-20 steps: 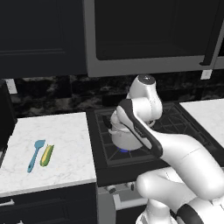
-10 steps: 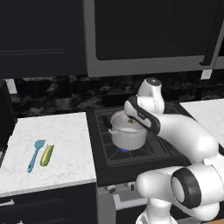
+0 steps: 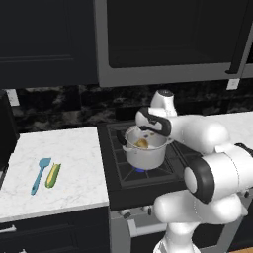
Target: Put the corn and onion in the pot. Retrieve the spatula and lightly stir the vegetables in the pot.
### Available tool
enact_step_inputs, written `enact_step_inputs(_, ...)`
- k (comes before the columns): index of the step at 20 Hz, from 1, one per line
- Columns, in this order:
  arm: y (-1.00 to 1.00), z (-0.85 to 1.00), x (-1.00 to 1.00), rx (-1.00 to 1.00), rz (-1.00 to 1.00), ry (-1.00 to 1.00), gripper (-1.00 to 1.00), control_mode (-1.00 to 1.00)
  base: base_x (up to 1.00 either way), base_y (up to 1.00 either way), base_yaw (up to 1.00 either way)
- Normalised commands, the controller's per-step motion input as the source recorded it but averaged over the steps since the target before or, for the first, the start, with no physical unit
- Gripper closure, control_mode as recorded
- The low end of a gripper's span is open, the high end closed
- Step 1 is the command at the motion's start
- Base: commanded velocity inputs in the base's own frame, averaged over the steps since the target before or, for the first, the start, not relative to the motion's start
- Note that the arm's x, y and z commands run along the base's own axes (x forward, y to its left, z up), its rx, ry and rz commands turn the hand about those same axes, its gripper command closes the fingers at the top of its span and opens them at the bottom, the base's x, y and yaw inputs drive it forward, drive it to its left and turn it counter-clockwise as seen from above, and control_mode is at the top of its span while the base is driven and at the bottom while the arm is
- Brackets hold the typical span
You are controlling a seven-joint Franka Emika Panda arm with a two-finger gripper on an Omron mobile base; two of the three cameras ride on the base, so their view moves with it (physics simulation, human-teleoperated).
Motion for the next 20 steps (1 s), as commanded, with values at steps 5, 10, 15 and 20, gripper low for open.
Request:
enact_step_inputs(5,0.00,0.15,-0.03,0.00,0.00,-0.05,-1.00,-1.00,0.00,0.00,0.00)
enact_step_inputs(10,0.30,0.76,-0.89,0.00,0.00,-0.15,-1.00,-1.00,0.00,0.00,0.00)
enact_step_inputs(15,0.96,0.10,-1.00,0.00,0.00,-0.01,-1.00,-1.00,0.00,0.00,0.00)
enact_step_inputs(20,1.00,0.18,-0.95,0.08,0.00,0.02,-1.00,-1.00,0.00,0.00,0.00)
